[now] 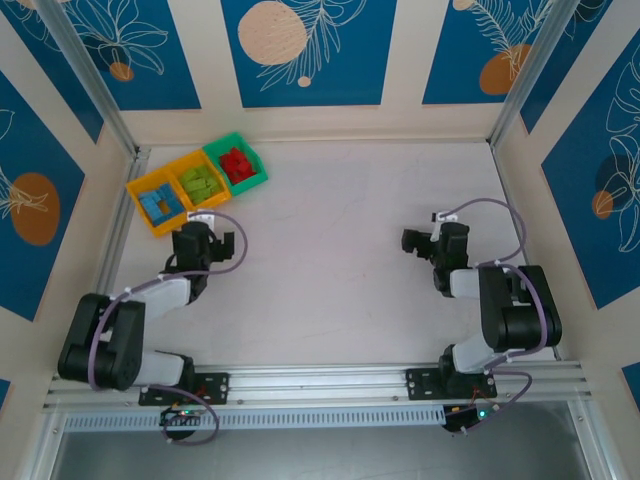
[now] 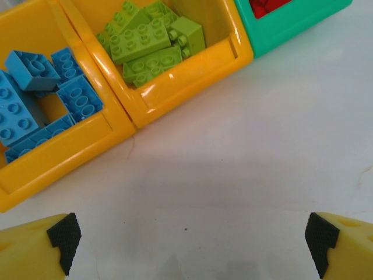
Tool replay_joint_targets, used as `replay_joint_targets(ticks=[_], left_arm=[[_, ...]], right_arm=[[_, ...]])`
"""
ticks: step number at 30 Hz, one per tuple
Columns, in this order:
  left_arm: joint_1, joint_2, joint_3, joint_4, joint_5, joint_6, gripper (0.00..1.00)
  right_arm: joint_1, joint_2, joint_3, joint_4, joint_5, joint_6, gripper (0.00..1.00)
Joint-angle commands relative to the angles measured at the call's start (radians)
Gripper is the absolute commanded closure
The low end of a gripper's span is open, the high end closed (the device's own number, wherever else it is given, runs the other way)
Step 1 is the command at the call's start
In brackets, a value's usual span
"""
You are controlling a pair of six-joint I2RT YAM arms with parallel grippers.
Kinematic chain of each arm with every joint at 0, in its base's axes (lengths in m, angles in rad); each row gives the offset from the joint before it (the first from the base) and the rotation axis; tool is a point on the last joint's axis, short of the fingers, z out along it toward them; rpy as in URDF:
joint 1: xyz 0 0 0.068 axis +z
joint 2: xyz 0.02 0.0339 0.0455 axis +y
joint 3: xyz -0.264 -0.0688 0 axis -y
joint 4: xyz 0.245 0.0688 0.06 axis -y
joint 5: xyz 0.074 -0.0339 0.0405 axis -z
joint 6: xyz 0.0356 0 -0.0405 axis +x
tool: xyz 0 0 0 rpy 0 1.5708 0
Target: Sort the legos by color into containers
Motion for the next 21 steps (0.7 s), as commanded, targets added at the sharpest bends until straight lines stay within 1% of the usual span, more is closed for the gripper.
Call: replay_joint_targets(ticks=[1, 2, 3, 4, 5, 6, 14, 18, 21], left_arm=[[0.056, 0.082, -0.052, 0.301, 0.029, 0.028, 0.0], [0.088, 0.123, -0.067, 0.367, 0.085, 0.004, 0.0], [0.105, 0.141, -0.079, 0.383, 0.146, 0.008, 0.0], [0.104, 0.169, -0.101, 0.475, 0.175, 0.024, 0.0], [0.106, 0.147, -0.093, 0.425, 0.184, 0.024, 0.0], [0.106, 0.151, -0.087, 0.412, 0.181, 0.023, 0.0], [0.104, 0.152, -0.082, 0.408, 0.183, 0.029, 0.0], [0.104, 0.152, -0.062, 0.37, 0.254, 0.052, 0.0], [0.105, 0.151, -0.062, 0.371, 0.254, 0.052, 0.0]], right_arm=[[-0.009, 0.0, -0.004, 0.182, -0.097, -0.045, 0.0], [-0.001, -0.008, -0.001, 0.164, -0.078, -0.044, 0.0], [0.0, 0.002, -0.007, 0.195, -0.076, -0.046, 0.0], [0.001, -0.008, -0.002, 0.166, -0.077, -0.046, 0.0], [-0.003, -0.003, -0.004, 0.18, -0.084, -0.046, 0.0], [-0.003, -0.002, -0.005, 0.182, -0.081, -0.046, 0.0], [-0.002, -0.003, 0.002, 0.169, -0.083, -0.046, 0.0], [-0.004, -0.002, 0.003, 0.166, -0.089, -0.045, 0.0], [-0.004, -0.003, 0.0, 0.173, -0.087, -0.046, 0.0]])
